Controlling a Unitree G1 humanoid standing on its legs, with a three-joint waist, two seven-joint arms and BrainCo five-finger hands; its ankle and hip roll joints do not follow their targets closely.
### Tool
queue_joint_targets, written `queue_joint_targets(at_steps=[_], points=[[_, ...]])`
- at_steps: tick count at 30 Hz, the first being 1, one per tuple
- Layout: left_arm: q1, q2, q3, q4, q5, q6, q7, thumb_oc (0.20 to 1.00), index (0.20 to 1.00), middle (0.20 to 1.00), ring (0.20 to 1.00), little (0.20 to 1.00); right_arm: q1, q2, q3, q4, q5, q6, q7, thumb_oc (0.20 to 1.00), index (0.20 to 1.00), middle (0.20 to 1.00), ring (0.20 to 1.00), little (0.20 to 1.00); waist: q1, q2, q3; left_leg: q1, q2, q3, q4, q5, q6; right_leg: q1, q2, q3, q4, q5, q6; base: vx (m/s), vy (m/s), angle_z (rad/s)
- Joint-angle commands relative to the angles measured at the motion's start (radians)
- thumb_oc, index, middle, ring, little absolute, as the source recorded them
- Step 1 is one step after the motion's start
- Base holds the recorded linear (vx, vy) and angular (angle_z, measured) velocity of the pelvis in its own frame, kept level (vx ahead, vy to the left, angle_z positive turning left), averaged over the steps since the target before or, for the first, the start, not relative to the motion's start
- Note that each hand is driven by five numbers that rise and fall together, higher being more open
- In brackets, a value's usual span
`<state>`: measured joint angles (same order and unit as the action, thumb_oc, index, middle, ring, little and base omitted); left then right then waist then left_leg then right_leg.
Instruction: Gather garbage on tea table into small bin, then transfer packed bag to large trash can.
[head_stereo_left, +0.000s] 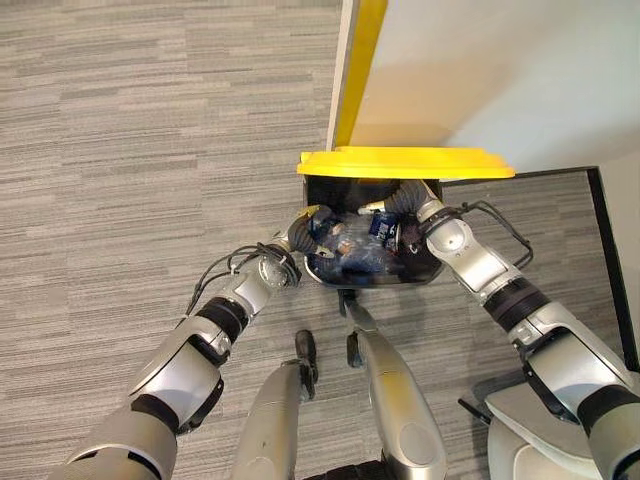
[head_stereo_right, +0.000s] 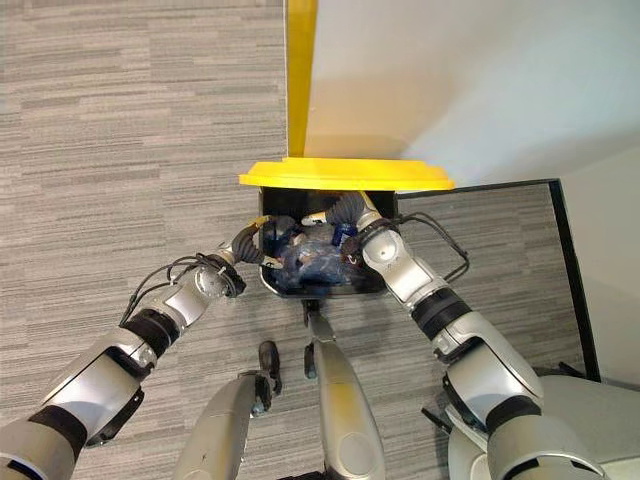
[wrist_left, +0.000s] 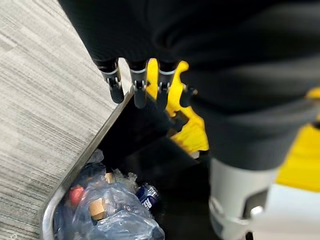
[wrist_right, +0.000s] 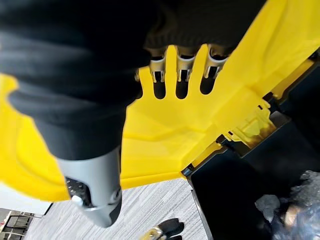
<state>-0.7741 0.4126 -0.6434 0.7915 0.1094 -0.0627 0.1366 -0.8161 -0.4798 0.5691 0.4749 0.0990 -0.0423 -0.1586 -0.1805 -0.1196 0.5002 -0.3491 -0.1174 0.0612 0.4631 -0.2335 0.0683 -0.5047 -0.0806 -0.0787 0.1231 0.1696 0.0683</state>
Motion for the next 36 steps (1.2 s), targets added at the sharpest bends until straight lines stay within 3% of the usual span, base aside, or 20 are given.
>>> queue_joint_targets(at_steps=[1, 9, 12, 16, 17, 18, 21, 25, 28, 30, 36], points=[[0.180, 0.023, 0.108, -0.123, -0.021, -0.059, -0.019, 1.000, 1.000, 1.000, 1.000, 1.000, 0.128, -0.016, -0.072, -0.065, -0.035, -0.046, 0.017, 1.000, 1.000, 1.000, 1.000, 1.000, 0.030, -0.004, -0.107, 0.160, 0.001, 0.042, -0.048, -0.132, -0.041, -0.018, -0.017, 0.038, -0.044, 0.047, 0.097, -0.01, -0.058, 0.08], [0.489, 0.103, 0.337, -0.271, -0.163, -0.068, -0.081, 1.000, 1.000, 1.000, 1.000, 1.000, 0.408, -0.004, -0.225, -0.149, -0.054, -0.038, 0.065, 1.000, 1.000, 1.000, 1.000, 1.000, 0.067, -0.040, -0.167, 0.238, 0.009, -0.003, -0.075, -0.125, -0.046, 0.071, -0.012, 0.006, -0.086, 0.051, 0.096, -0.02, -0.032, 0.30], [0.627, 0.149, 0.463, -0.299, -0.193, -0.064, -0.103, 1.000, 1.000, 1.000, 1.000, 1.000, 0.570, 0.006, -0.313, -0.169, -0.065, -0.031, 0.099, 1.000, 1.000, 1.000, 1.000, 1.000, 0.076, -0.072, -0.178, 0.266, 0.003, -0.006, -0.075, -0.124, -0.044, 0.113, -0.024, -0.017, -0.106, 0.101, 0.129, -0.06, -0.019, 0.14], [0.719, 0.157, 0.541, -0.309, -0.179, -0.057, -0.107, 1.000, 1.000, 1.000, 1.000, 1.000, 0.656, 0.024, -0.362, -0.153, -0.075, -0.023, 0.123, 1.000, 1.000, 1.000, 1.000, 1.000, 0.083, -0.072, -0.187, 0.286, -0.002, 0.000, -0.099, -0.101, -0.038, 0.134, -0.047, -0.039, -0.109, 0.140, 0.166, -0.08, 0.029, 0.16], [0.742, 0.150, 0.557, -0.315, -0.190, -0.057, -0.111, 1.000, 1.000, 1.000, 1.000, 1.000, 0.686, 0.027, -0.381, -0.146, -0.076, -0.020, 0.131, 1.000, 1.000, 1.000, 1.000, 1.000, 0.083, -0.061, -0.183, 0.285, -0.001, -0.014, -0.117, -0.075, -0.033, 0.130, -0.040, -0.011, -0.081, 0.130, 0.176, -0.27, 0.148, 0.02], [0.782, 0.142, 0.597, -0.315, -0.203, -0.054, -0.112, 1.000, 1.000, 1.000, 1.000, 1.000, 0.730, 0.044, -0.414, -0.122, -0.064, -0.021, 0.126, 1.000, 1.000, 1.000, 1.000, 1.000, 0.098, -0.034, -0.186, 0.274, 0.011, -0.005, -0.151, -0.032, -0.027, 0.146, -0.027, 0.001, 0.012, 0.057, 0.145, -0.29, 0.158, 0.06], [0.842, 0.122, 0.630, -0.321, -0.221, -0.045, -0.125, 1.000, 1.000, 1.000, 1.000, 1.000, 0.780, 0.063, -0.447, -0.097, -0.054, -0.024, 0.130, 1.000, 1.000, 1.000, 1.000, 1.000, 0.117, -0.003, -0.210, 0.272, 0.042, 0.000, -0.225, 0.027, -0.020, 0.153, -0.015, -0.006, 0.196, -0.050, 0.104, -0.18, 0.105, -0.10], [0.888, 0.110, 0.657, -0.312, -0.224, -0.037, -0.128, 1.000, 1.000, 1.000, 1.000, 1.000, 0.830, 0.105, -0.473, -0.050, -0.031, -0.025, 0.140, 1.000, 1.000, 1.000, 1.000, 1.000, 0.140, 0.012, -0.256, 0.286, 0.068, 0.016, -0.299, 0.076, -0.028, 0.245, -0.002, 0.002, 0.258, -0.138, 0.085, -0.03, -0.007, -0.29], [0.886, 0.097, 0.649, -0.291, -0.229, -0.032, -0.124, 1.000, 1.000, 1.000, 1.000, 1.000, 0.832, 0.114, -0.475, -0.001, -0.033, -0.020, 0.132, 1.000, 1.000, 1.000, 1.000, 1.000, 0.145, 0.002, -0.279, 0.288, 0.072, 0.026, -0.334, 0.093, -0.036, 0.301, 0.004, 0.016, 0.196, -0.154, 0.077, 0.01, -0.070, -0.55], [0.894, 0.089, 0.648, -0.266, -0.230, -0.033, -0.123, 1.000, 1.000, 1.000, 1.000, 1.000, 0.836, 0.112, -0.470, 0.043, -0.021, -0.015, 0.133, 1.000, 1.000, 1.000, 1.000, 1.000, 0.145, -0.008, -0.316, 0.297, 0.075, 0.058, -0.358, 0.098, -0.047, 0.372, 0.019, 0.018, 0.048, -0.170, 0.079, 0.09, -0.108, -0.45], [0.904, 0.072, 0.636, -0.222, -0.213, -0.028, -0.131, 1.000, 1.000, 1.000, 1.000, 1.000, 0.850, 0.095, -0.473, 0.076, -0.015, -0.007, 0.132, 1.000, 1.000, 1.000, 1.000, 1.000, 0.135, -0.001, -0.356, 0.331, 0.085, 0.093, -0.426, 0.137, -0.064, 0.449, 0.032, 0.032, -0.102, -0.161, 0.066, 0.04, -0.075, -0.27]])
